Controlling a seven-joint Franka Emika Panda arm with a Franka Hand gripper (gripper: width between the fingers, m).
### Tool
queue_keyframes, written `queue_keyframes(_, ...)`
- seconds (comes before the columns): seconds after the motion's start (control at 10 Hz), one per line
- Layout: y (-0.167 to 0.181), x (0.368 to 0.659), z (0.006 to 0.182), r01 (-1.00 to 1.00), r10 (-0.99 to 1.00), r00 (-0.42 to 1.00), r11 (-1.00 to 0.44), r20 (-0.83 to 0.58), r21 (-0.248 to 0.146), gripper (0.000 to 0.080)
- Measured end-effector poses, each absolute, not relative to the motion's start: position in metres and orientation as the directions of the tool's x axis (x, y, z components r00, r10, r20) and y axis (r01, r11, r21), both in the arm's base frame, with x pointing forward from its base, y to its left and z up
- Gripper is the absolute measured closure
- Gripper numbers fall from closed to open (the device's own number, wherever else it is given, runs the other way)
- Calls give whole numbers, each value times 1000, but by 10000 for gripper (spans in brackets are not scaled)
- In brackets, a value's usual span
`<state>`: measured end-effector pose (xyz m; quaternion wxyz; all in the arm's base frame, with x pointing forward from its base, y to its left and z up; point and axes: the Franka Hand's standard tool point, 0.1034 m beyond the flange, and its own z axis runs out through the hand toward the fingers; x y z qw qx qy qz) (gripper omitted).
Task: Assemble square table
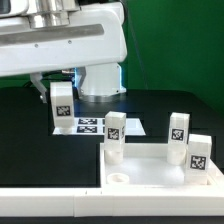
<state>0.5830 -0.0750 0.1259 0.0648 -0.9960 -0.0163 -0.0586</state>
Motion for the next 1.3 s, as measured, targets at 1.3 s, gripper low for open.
queue_keyframes(1.3, -17, 624, 105, 42, 19, 903, -998, 428, -45, 514)
